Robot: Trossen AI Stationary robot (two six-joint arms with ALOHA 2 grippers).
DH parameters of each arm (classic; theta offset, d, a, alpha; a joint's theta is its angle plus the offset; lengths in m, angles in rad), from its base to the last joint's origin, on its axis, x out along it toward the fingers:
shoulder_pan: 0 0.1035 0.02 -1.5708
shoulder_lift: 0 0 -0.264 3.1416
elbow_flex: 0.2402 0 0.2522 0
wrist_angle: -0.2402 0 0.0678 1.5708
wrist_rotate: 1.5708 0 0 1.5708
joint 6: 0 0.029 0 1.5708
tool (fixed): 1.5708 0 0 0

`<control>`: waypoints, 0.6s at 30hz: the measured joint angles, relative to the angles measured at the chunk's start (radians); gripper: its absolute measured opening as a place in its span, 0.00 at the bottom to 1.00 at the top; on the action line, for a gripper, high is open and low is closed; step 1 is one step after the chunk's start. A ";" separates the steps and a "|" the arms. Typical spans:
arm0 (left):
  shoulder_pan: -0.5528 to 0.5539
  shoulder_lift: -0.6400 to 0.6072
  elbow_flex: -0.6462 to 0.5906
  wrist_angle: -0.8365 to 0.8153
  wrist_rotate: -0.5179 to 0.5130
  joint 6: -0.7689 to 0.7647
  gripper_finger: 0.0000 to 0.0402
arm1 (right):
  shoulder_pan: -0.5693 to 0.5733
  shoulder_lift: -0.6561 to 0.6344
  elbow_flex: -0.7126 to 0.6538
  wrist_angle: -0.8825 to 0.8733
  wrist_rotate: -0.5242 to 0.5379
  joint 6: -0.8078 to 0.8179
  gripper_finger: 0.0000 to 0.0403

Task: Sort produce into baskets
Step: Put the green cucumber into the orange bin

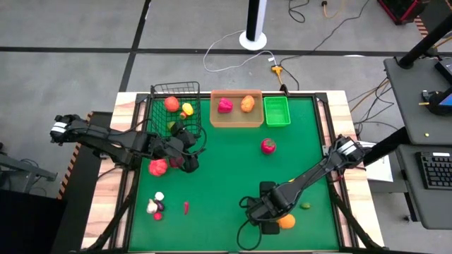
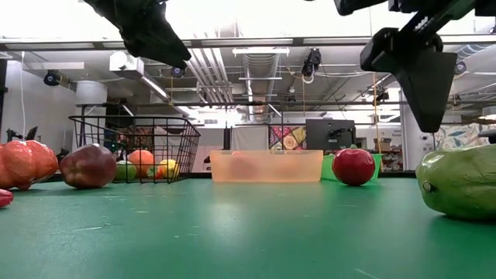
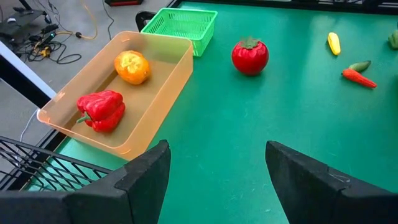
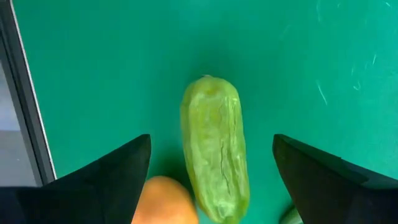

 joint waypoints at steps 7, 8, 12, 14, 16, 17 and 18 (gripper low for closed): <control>0.000 0.000 0.000 0.000 0.000 -0.005 0.61 | -0.001 0.000 -0.009 -0.001 0.010 -0.001 0.81; 0.000 0.000 0.000 0.000 0.000 -0.006 0.61 | -0.001 0.000 -0.014 -0.001 0.015 -0.001 0.81; 0.000 0.000 0.000 0.000 0.000 -0.007 0.61 | -0.003 0.000 -0.044 0.002 0.016 -0.001 0.81; 0.000 0.000 0.000 0.000 0.000 -0.008 0.61 | -0.004 0.000 -0.065 0.014 0.017 -0.001 0.81; 0.000 0.000 0.000 0.000 0.000 -0.008 0.61 | -0.006 0.000 -0.086 0.043 0.017 -0.005 0.81; 0.000 0.000 -0.001 0.000 0.000 -0.008 0.61 | -0.007 0.000 -0.095 0.063 0.017 -0.008 0.81; 0.000 0.000 -0.001 0.000 0.000 -0.008 0.61 | -0.008 0.000 -0.104 0.082 0.017 -0.014 0.81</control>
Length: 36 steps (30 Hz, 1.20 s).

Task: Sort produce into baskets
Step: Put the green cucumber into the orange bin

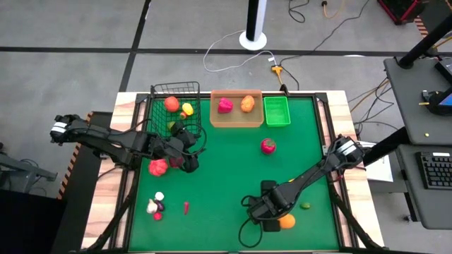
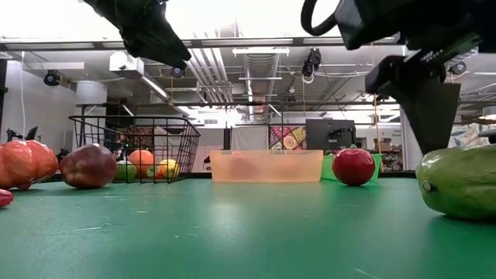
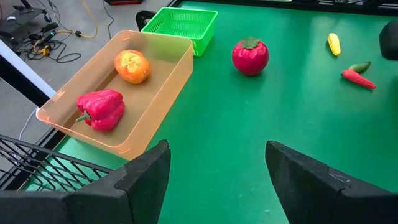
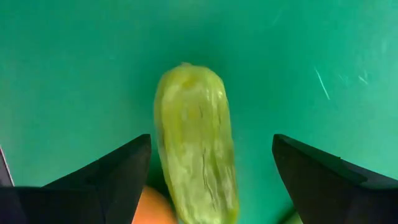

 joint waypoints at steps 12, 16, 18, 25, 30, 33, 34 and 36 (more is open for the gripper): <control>0.000 0.000 0.000 0.000 0.000 -0.002 0.61 | -0.059 0.000 -0.099 0.184 -0.037 -0.097 0.80; 0.000 0.000 0.000 0.000 0.000 -0.002 0.61 | -0.074 0.000 -0.106 0.189 -0.062 -0.105 0.75; 0.000 0.000 0.000 0.000 0.000 -0.003 0.61 | -0.079 0.000 -0.107 0.188 -0.064 -0.108 0.71; 0.000 0.000 0.000 -0.001 0.000 -0.001 0.61 | -0.089 0.000 -0.105 0.188 -0.069 -0.144 0.57; 0.000 0.000 -0.001 -0.001 0.000 0.000 0.61 | -0.103 -0.002 -0.105 0.187 -0.043 -0.198 0.48; 0.000 0.000 0.000 -0.001 0.000 0.000 0.61 | -0.114 -0.008 -0.105 0.185 -0.009 -0.239 0.45; 0.000 0.000 0.000 -0.001 0.000 0.000 0.61 | -0.120 -0.012 -0.105 0.184 0.002 -0.255 0.45; 0.000 0.000 0.000 -0.001 0.000 0.000 0.61 | -0.137 -0.022 -0.104 0.185 0.025 -0.276 0.45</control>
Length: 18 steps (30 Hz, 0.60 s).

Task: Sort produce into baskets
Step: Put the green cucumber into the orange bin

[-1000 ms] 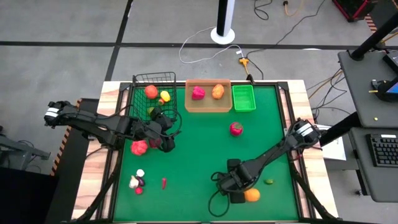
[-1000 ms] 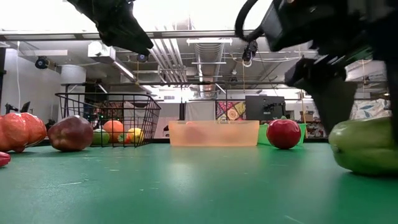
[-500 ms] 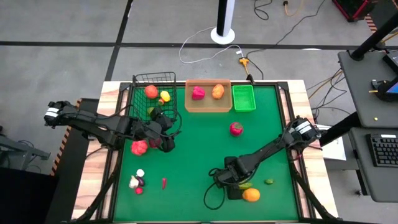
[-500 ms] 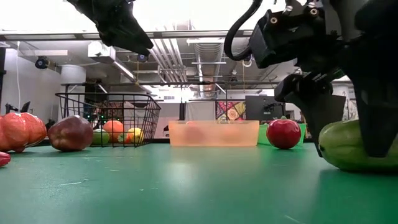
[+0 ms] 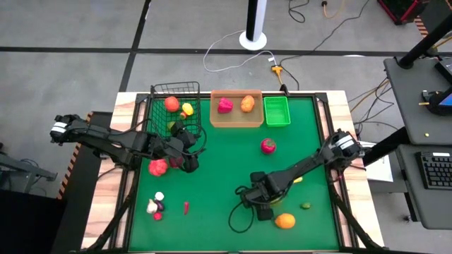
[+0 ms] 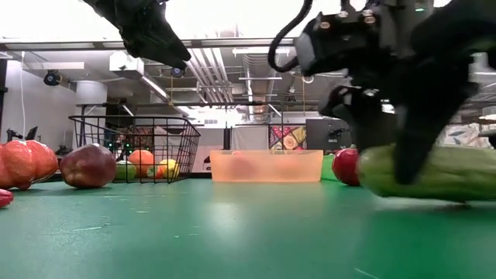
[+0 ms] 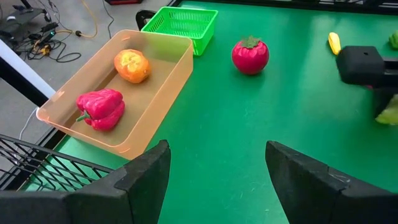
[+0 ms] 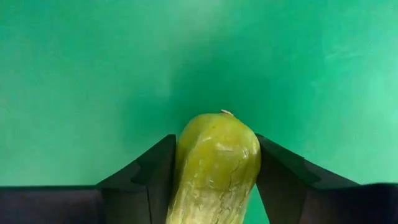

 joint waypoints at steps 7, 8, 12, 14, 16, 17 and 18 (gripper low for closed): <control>0.000 0.000 0.000 0.000 0.000 0.000 0.61 | -0.056 -0.069 0.014 0.065 0.061 -0.086 0.46; 0.000 0.000 0.000 0.000 0.000 -0.002 0.61 | -0.065 -0.080 0.014 0.085 0.065 -0.105 0.46; 0.000 0.000 0.000 0.000 -0.001 -0.007 0.61 | -0.101 -0.133 0.012 0.204 0.082 -0.172 0.46; 0.000 0.000 0.000 -0.002 -0.001 -0.009 0.61 | -0.116 -0.155 0.010 0.256 0.091 -0.213 0.46; -0.001 -0.005 0.000 -0.010 -0.001 -0.015 0.61 | -0.129 -0.178 0.001 0.311 0.113 -0.255 0.46; -0.002 -0.009 0.000 -0.017 -0.001 -0.021 0.61 | -0.135 -0.188 -0.007 0.345 0.130 -0.279 0.46; -0.002 -0.014 0.000 -0.019 -0.002 -0.026 0.61 | -0.142 -0.197 -0.015 0.382 0.148 -0.307 0.46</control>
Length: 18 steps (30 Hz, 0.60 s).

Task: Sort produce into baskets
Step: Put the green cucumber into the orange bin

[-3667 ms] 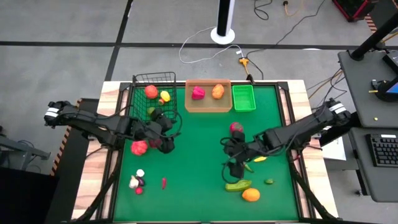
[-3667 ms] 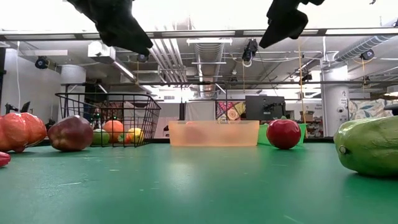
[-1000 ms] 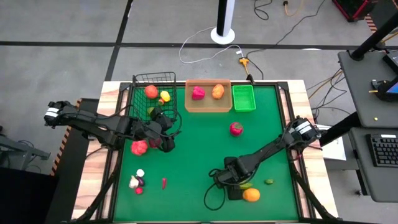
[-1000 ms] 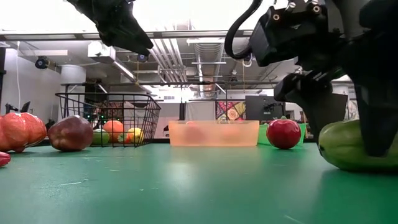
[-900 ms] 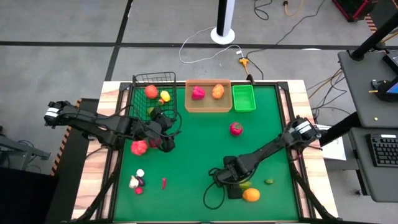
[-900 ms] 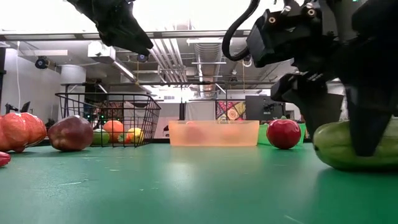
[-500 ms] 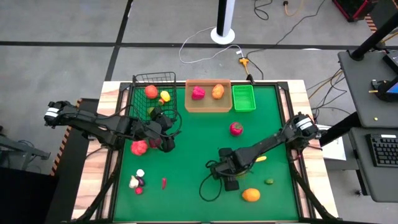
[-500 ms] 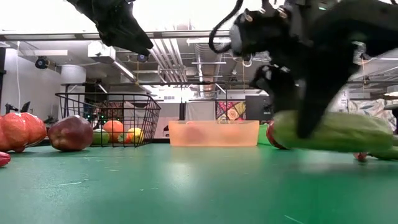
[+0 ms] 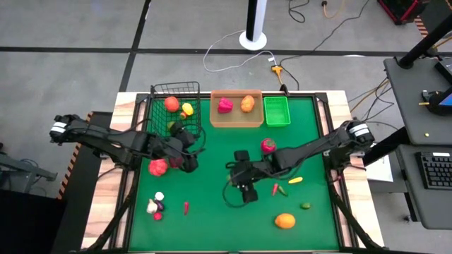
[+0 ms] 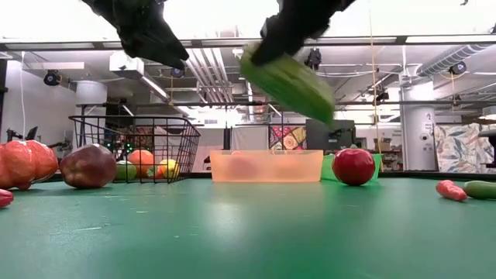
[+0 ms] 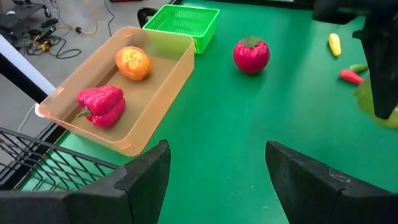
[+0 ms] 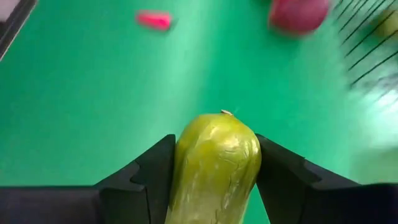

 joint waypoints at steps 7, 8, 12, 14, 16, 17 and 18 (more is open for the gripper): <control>-0.006 -0.056 0.000 -0.031 0.000 -0.008 0.61 | -0.071 -0.039 -0.084 0.303 0.047 -0.152 0.46; -0.006 -0.069 0.000 -0.040 0.000 -0.008 0.61 | -0.083 -0.042 -0.100 0.347 0.047 -0.171 0.46; -0.008 -0.126 0.000 -0.052 0.000 -0.008 0.61 | -0.134 -0.062 -0.179 0.547 0.043 -0.215 0.46; -0.012 -0.149 0.000 -0.050 0.000 0.001 0.61 | -0.156 -0.070 -0.226 0.660 0.043 -0.226 0.46; -0.017 -0.165 0.000 -0.051 0.000 0.012 0.61 | -0.175 -0.074 -0.269 0.777 0.043 -0.235 0.47; -0.021 -0.168 0.000 -0.050 0.000 0.018 0.61 | -0.183 -0.075 -0.289 0.830 0.043 -0.240 0.47; -0.023 -0.172 0.000 -0.047 0.000 0.024 0.61 | -0.190 -0.076 -0.308 0.882 0.043 -0.242 0.47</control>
